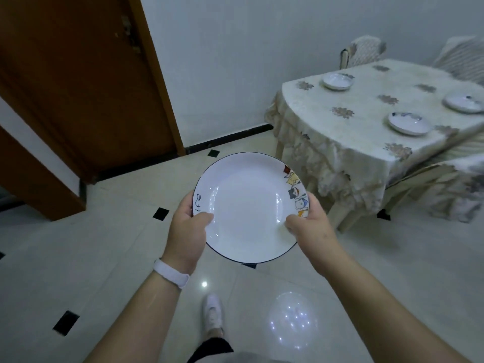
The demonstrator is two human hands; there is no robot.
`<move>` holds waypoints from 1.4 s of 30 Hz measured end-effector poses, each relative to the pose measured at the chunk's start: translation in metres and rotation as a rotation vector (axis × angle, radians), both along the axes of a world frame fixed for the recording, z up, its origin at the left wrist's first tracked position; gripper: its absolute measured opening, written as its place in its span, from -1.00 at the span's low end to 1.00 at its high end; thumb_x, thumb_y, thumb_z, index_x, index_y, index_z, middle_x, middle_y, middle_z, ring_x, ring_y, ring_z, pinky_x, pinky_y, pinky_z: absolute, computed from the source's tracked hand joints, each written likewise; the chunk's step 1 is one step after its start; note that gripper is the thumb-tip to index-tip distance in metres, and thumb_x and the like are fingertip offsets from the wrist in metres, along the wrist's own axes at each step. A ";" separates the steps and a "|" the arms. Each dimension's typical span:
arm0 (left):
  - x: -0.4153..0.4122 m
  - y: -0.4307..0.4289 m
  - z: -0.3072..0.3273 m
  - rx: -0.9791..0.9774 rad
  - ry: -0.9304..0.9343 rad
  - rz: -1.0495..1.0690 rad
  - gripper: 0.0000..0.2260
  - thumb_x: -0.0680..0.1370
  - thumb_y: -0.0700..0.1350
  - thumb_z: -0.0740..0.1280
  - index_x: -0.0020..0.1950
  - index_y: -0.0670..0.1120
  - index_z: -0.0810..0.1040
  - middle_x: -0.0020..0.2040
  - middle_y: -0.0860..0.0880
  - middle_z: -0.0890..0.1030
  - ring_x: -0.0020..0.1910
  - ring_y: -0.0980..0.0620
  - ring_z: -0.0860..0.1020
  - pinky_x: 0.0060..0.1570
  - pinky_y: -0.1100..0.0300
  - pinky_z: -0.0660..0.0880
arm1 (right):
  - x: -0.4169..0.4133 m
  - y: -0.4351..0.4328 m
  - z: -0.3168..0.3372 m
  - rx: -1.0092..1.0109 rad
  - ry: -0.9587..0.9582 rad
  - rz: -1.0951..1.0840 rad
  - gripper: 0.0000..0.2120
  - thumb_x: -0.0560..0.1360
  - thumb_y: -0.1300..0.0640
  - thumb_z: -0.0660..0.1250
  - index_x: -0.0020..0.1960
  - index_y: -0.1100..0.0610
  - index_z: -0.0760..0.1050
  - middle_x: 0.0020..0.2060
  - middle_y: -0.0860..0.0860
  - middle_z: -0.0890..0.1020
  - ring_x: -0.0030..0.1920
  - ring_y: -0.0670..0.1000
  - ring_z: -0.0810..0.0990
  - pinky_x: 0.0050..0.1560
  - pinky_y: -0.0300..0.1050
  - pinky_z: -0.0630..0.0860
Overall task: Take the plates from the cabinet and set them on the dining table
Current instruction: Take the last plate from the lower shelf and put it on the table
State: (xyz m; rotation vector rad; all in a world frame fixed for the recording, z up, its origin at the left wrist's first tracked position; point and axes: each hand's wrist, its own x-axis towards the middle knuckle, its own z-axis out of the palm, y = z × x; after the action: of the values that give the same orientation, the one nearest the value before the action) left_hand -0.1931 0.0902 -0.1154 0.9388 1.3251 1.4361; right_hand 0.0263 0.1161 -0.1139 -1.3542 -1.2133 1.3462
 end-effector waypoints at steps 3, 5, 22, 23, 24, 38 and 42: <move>-0.006 0.043 -0.007 -0.007 -0.027 -0.035 -0.57 0.34 -0.29 0.22 0.05 0.11 0.64 -0.06 0.03 0.71 -0.14 0.08 0.66 -0.28 0.26 0.54 | -0.007 0.036 -0.002 0.012 -0.007 -0.031 -0.59 0.24 0.25 0.17 0.01 -0.08 0.50 -0.32 -0.20 0.64 -0.39 -0.21 0.53 -0.43 -0.34 0.46; -0.015 0.079 -0.011 -0.010 -0.040 -0.067 -0.58 0.35 -0.29 0.22 0.05 0.10 0.65 -0.05 0.02 0.71 -0.12 0.07 0.66 -0.28 0.26 0.55 | -0.015 0.065 -0.004 0.022 -0.019 -0.052 -0.59 0.27 0.29 0.17 0.03 -0.05 0.49 -0.32 -0.21 0.64 -0.39 -0.23 0.53 -0.45 -0.36 0.45; -0.142 0.364 0.007 0.042 -0.103 -0.197 -0.52 0.35 -0.29 0.23 0.14 0.15 0.62 0.08 0.03 0.69 0.03 0.02 0.65 -0.19 0.25 0.57 | -0.145 0.317 0.021 0.040 -0.102 -0.200 -0.54 0.28 0.23 0.19 -0.04 -0.30 0.49 -0.21 -0.19 0.68 -0.31 -0.20 0.59 -0.35 -0.35 0.50; -0.144 0.372 0.005 0.040 -0.103 -0.205 -0.52 0.36 -0.29 0.23 0.11 0.17 0.62 0.07 0.04 0.69 0.02 0.02 0.66 -0.19 0.25 0.57 | -0.147 0.325 0.020 0.037 -0.111 -0.202 -0.54 0.28 0.21 0.19 -0.01 -0.29 0.49 -0.18 -0.17 0.68 -0.28 -0.18 0.60 -0.32 -0.31 0.52; -0.146 0.381 0.003 0.038 -0.104 -0.214 -0.53 0.37 -0.29 0.23 0.09 0.18 0.63 0.07 0.05 0.69 0.02 0.02 0.66 -0.19 0.25 0.57 | -0.148 0.335 0.019 0.033 -0.120 -0.206 -0.54 0.28 0.20 0.20 0.03 -0.28 0.48 -0.15 -0.15 0.69 -0.24 -0.15 0.61 -0.28 -0.26 0.52; -0.145 0.573 -0.012 -0.009 -0.012 -0.308 -0.55 0.33 -0.29 0.22 0.05 0.14 0.65 -0.02 0.04 0.71 -0.09 0.08 0.66 -0.25 0.29 0.54 | -0.147 0.505 -0.010 -0.016 -0.062 -0.298 -0.50 0.24 0.21 0.21 -0.05 -0.37 0.49 -0.21 -0.22 0.67 -0.29 -0.24 0.59 -0.34 -0.35 0.47; -0.141 0.656 -0.008 -0.001 0.027 -0.302 -0.56 0.34 -0.28 0.23 0.06 0.14 0.63 -0.02 0.06 0.71 -0.09 0.10 0.66 -0.26 0.31 0.53 | -0.141 0.588 -0.007 -0.013 -0.066 -0.289 -0.50 0.29 0.24 0.22 -0.06 -0.38 0.48 -0.21 -0.27 0.66 -0.30 -0.27 0.58 -0.38 -0.43 0.44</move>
State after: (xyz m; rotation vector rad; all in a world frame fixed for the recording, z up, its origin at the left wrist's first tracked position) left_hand -0.3338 0.7461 -0.1238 1.1089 1.1464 1.1940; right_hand -0.1143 0.7038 -0.1211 -1.5282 -1.0067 1.1145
